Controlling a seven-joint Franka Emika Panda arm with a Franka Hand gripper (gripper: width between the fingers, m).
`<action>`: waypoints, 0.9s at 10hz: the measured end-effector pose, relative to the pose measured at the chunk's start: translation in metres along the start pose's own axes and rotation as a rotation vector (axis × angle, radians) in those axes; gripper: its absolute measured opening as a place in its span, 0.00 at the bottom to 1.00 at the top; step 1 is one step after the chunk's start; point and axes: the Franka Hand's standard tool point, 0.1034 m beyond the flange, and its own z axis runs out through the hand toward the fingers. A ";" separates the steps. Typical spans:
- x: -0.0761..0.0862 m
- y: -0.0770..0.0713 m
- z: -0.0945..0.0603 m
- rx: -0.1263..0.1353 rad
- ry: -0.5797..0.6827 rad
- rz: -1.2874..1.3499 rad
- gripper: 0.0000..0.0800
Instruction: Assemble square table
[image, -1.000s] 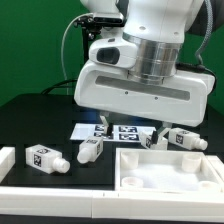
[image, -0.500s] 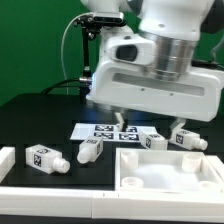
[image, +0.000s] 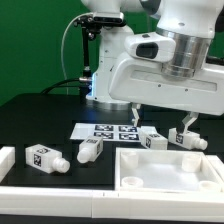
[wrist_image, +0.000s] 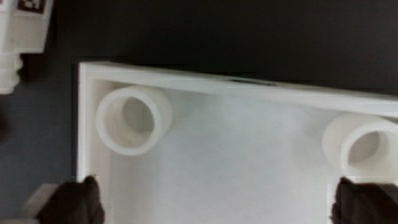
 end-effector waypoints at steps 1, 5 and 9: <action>-0.003 -0.009 -0.001 0.004 0.013 -0.052 0.81; -0.019 -0.017 0.002 -0.025 -0.214 -0.066 0.81; -0.026 -0.016 0.010 -0.024 -0.431 -0.141 0.81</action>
Offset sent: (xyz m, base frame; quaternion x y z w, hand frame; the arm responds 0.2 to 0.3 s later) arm 0.0000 0.0000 0.0000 0.0000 -0.1938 0.0000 0.9810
